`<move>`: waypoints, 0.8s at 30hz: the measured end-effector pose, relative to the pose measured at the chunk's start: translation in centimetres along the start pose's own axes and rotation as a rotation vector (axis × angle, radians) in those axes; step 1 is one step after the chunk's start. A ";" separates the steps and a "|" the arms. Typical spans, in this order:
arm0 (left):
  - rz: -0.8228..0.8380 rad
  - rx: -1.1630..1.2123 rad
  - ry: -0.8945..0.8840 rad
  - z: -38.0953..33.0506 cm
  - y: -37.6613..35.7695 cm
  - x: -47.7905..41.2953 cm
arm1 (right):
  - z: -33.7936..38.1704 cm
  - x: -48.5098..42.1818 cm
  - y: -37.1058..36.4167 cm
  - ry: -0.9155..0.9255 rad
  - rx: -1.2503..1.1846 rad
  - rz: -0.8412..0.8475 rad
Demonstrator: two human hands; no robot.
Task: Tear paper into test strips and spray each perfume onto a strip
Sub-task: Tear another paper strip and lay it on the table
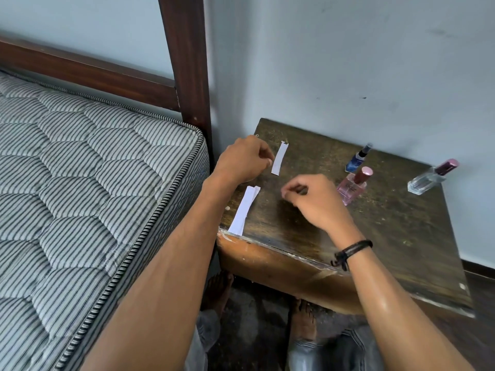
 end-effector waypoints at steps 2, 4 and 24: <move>0.028 0.060 -0.034 -1.3 -1.0 0.0 | -1.9 1.8 0.4 -0.073 0.026 0.051; 0.065 0.113 -0.072 -2.8 -2.3 0.1 | -3.9 2.9 0.9 -0.155 0.032 0.090; 0.284 0.324 -0.120 -8.3 -10.2 -0.1 | -10.2 2.0 7.6 -0.228 -0.190 -0.293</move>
Point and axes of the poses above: each hand's wrist, its own x-axis away from the middle knuckle, its own y-axis out of the back of the hand, z = x × y, the point moved 8 cm from there along -x, towards the middle knuckle, and after that the axes turned 9 degrees about -y, right-handed, at the moved point
